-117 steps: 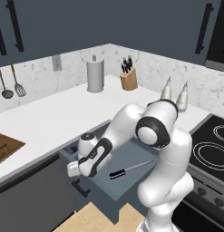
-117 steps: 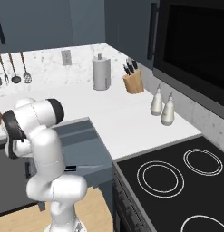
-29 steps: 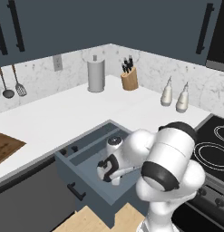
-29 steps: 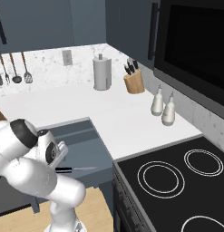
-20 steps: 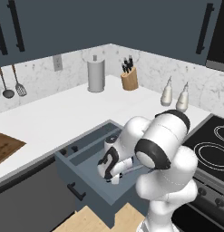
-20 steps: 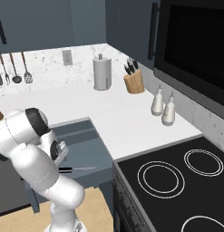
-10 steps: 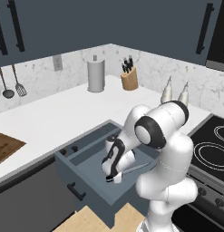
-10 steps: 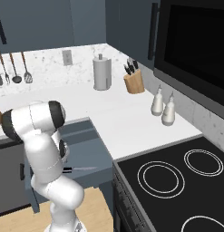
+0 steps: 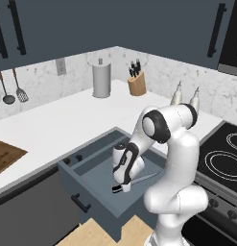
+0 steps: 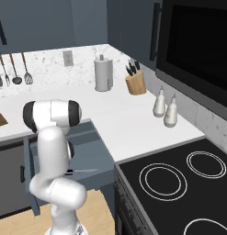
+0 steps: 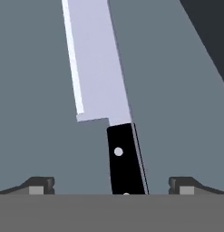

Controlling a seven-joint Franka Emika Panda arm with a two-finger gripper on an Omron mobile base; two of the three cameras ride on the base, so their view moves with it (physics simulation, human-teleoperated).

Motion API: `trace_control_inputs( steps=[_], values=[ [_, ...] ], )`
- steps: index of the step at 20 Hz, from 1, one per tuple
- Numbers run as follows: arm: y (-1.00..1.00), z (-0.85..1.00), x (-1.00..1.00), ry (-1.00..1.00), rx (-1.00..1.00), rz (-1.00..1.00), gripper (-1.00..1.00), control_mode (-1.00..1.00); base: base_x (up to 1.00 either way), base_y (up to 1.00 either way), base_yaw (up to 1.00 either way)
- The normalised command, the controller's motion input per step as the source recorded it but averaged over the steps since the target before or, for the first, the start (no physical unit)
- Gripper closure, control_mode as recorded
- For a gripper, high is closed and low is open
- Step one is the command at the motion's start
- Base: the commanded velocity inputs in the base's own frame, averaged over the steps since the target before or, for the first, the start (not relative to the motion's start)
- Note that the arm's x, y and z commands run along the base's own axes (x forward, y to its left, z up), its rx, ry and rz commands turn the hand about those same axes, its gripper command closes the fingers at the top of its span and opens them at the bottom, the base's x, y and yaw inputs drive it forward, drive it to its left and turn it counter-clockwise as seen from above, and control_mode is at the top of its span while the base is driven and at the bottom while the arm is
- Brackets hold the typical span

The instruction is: Pick up the knife from the drawer and place it on the cutting board. Then place the meat from the plate to the cutting board.

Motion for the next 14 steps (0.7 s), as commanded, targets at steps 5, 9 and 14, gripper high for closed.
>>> trace_control_inputs(
  steps=[5, 9, 14],
  values=[
    [0.3, -0.35, 0.3, 0.01, 0.0, 0.0, -1.0, -1.0, 0.0, 0.0, 0.0],
    [0.19, -0.62, 0.23, 0.05, 0.0, 0.0, -1.0, -1.0, 0.0, 0.0, 0.0],
    [0.03, -0.68, 0.08, 0.05, 0.0, 0.0, -1.0, -1.0, 0.0, 0.0, 0.0]
  ],
)
